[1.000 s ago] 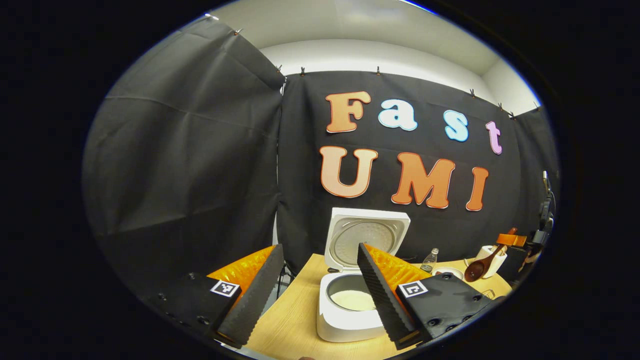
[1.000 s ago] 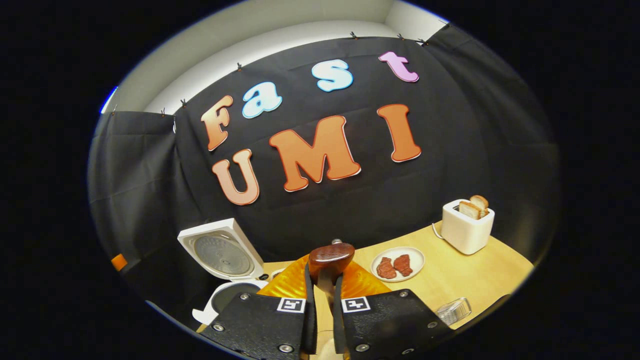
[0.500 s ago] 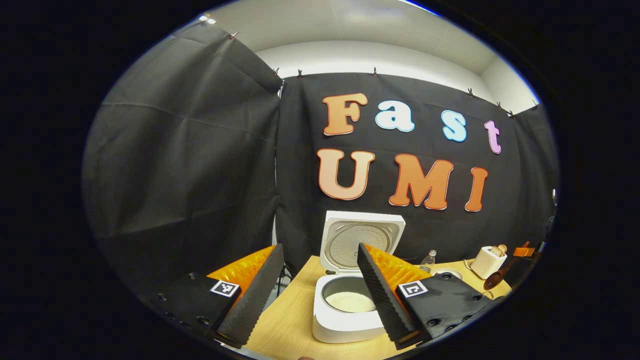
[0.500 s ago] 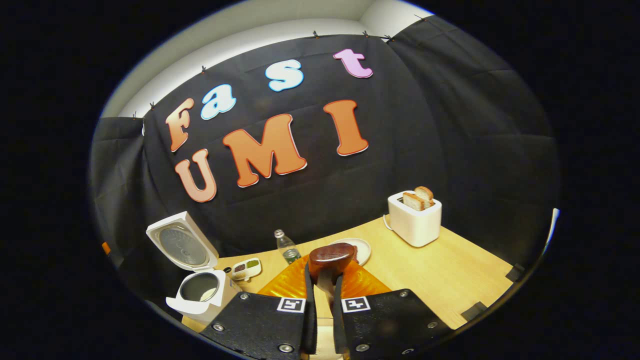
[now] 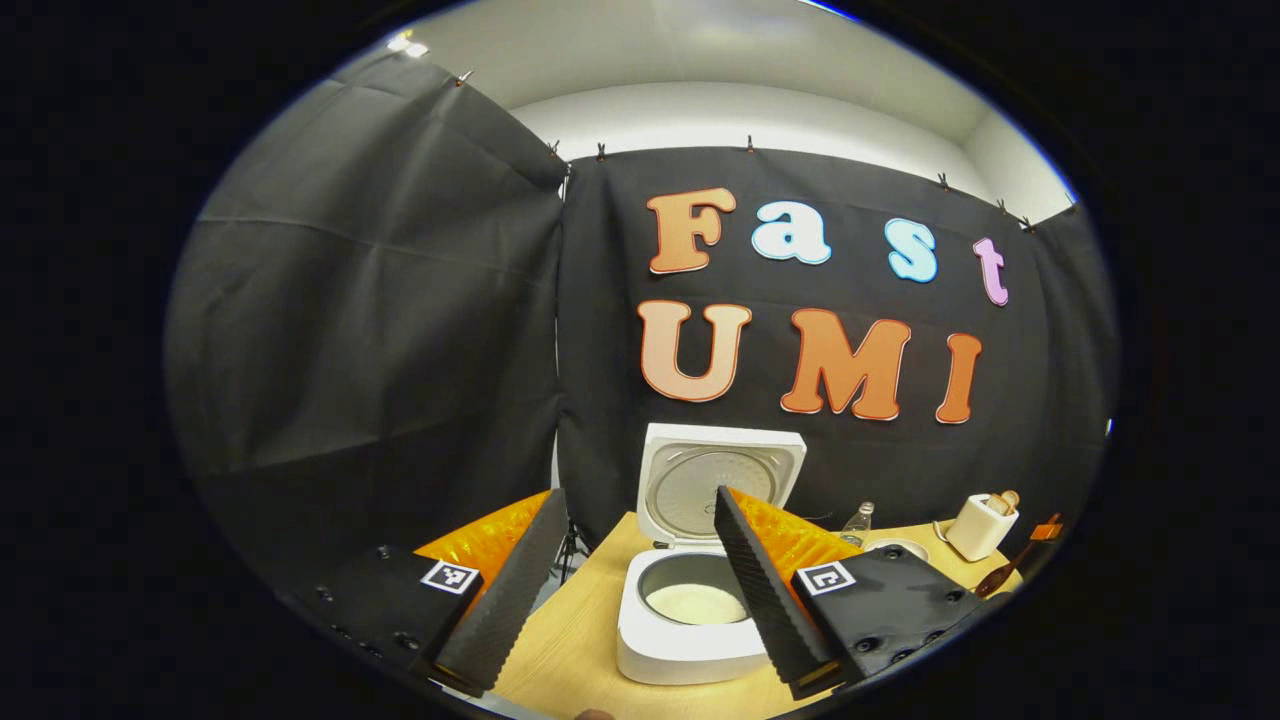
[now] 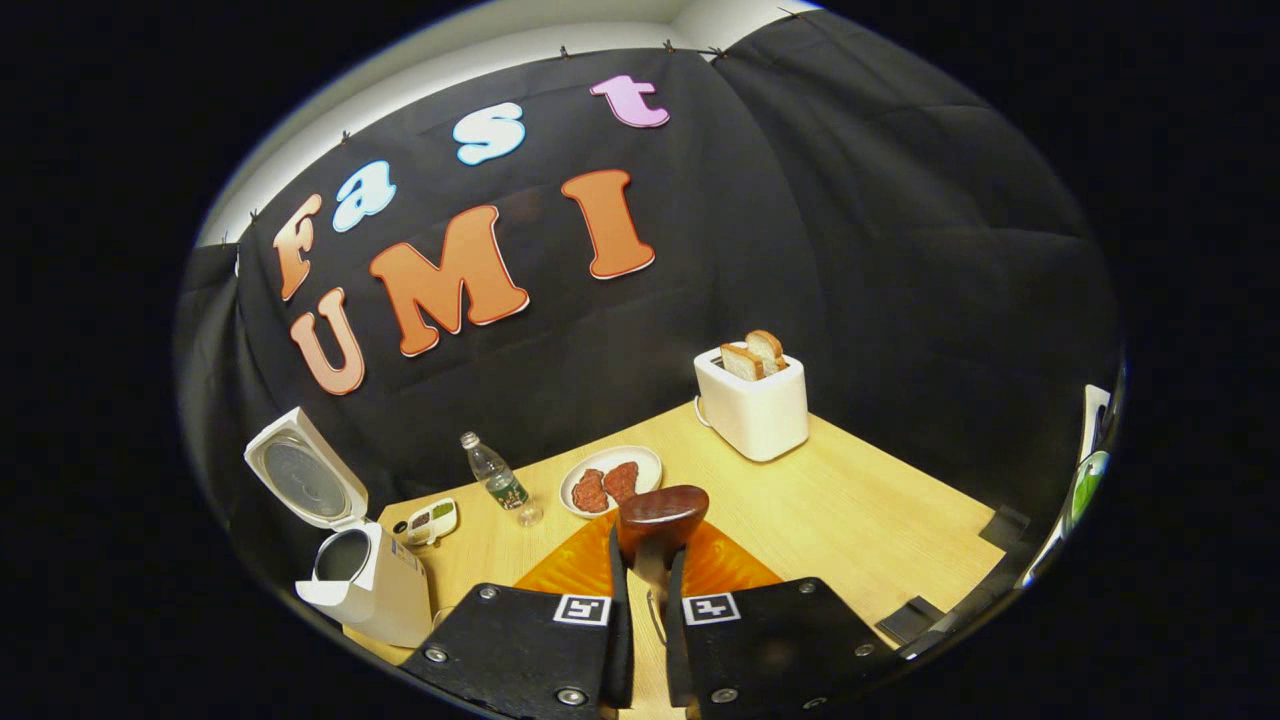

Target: Close the left gripper, press the button to open the rice cooker; take a wooden spoon from the chopstick holder with the right hand, scoop a spoonful of rice and pour it into the rice cooker, then put the wooden spoon back into the chopstick holder.

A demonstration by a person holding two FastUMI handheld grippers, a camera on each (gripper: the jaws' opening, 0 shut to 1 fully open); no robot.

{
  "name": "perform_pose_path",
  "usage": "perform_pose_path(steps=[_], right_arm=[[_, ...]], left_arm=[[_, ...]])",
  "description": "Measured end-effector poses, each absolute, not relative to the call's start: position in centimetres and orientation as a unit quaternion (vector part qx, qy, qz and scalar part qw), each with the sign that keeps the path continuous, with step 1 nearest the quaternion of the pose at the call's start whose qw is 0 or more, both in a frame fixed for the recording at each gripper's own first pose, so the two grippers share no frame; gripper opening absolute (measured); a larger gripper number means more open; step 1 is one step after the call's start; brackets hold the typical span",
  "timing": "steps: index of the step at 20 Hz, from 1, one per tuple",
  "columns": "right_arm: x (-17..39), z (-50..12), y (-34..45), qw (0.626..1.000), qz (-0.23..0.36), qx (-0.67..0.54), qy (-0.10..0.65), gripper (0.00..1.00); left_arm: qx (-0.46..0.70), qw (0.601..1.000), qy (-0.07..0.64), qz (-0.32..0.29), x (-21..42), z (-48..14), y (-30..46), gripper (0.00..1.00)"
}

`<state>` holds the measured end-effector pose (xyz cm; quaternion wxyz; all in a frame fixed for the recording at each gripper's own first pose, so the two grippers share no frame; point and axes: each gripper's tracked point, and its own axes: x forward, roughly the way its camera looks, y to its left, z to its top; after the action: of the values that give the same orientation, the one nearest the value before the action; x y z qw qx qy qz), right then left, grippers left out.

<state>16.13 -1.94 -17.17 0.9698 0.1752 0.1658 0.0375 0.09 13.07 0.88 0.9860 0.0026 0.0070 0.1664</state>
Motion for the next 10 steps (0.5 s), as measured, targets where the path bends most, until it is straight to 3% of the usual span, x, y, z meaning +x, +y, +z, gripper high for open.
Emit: perform_pose_path(steps=[10], right_arm=[[18.4, -23.1, -0.9, 0.952, 0.075, 0.204, 0.214, 0.13]], left_arm=[[0.024, 0.986, 0.017, 0.166, -0.4, 1.1, 9.2, 1.00]])
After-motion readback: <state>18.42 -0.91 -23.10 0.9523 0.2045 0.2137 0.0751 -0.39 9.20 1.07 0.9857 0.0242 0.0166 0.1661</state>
